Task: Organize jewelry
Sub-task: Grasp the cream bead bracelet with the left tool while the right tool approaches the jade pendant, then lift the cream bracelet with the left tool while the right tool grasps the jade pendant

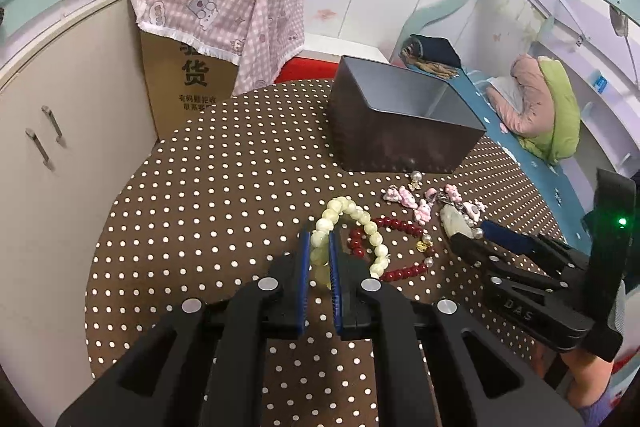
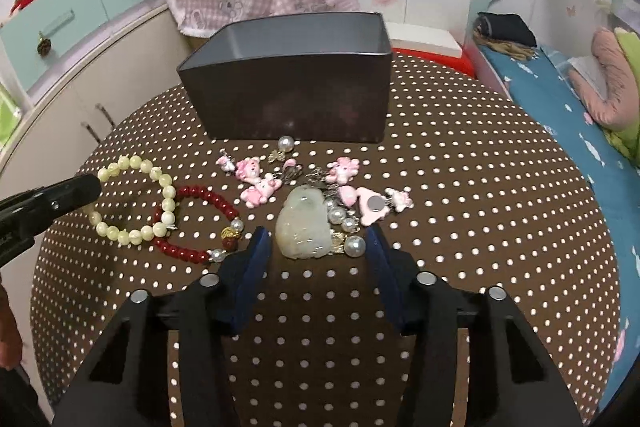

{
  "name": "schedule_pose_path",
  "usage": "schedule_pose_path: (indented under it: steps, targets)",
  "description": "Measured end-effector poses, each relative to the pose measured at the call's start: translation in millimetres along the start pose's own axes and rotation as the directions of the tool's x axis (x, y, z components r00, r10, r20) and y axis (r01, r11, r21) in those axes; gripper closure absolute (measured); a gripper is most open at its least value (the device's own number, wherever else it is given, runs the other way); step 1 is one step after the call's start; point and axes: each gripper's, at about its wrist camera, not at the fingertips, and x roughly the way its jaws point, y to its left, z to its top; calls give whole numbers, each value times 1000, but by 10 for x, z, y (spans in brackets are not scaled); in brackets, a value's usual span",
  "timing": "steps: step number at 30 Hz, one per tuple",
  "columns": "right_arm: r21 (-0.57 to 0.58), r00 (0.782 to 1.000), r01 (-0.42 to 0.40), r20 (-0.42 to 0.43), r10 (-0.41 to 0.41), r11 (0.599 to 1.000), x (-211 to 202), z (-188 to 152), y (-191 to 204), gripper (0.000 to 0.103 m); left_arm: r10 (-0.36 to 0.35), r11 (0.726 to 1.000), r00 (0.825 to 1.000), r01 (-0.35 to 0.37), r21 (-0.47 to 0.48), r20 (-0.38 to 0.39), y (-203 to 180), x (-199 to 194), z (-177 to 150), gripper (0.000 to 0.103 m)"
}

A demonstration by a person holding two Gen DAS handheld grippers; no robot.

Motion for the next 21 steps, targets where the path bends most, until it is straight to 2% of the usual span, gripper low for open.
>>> schedule_pose_path:
  steps: [8, 12, 13, 14, 16, 21]
  targets:
    - [-11, 1000, 11, -5, -11, 1000, 80, 72, -2, 56, -45, 999, 999, 45, 25, -13, -80, 56, 21, 95]
    - [-33, 1000, 22, -1, -22, 999, 91, 88, 7, 62, -71, 997, 997, 72, 26, -8, -124, 25, 65, 95]
    - [-34, 1000, 18, -1, -19, 999, 84, 84, -2, 68, -83, 996, 997, 83, 22, -7, -131, 11, 80, 95]
    - [-34, 1000, 14, -1, -14, 999, 70, 83, -11, 79, -100, 995, 995, 100, 19, -2, -146, -15, 100, 95]
    - [-28, 1000, 1, -4, -1, 1000, 39, 45, -47, 90, -107, 994, 994, 107, 29, 7, -183, -62, 130, 95]
    - [-15, 1000, -7, 3, 7, 1000, -38, -40, -108, 90, -125, 991, 992, 124, 51, 13, -279, -121, 142, 95]
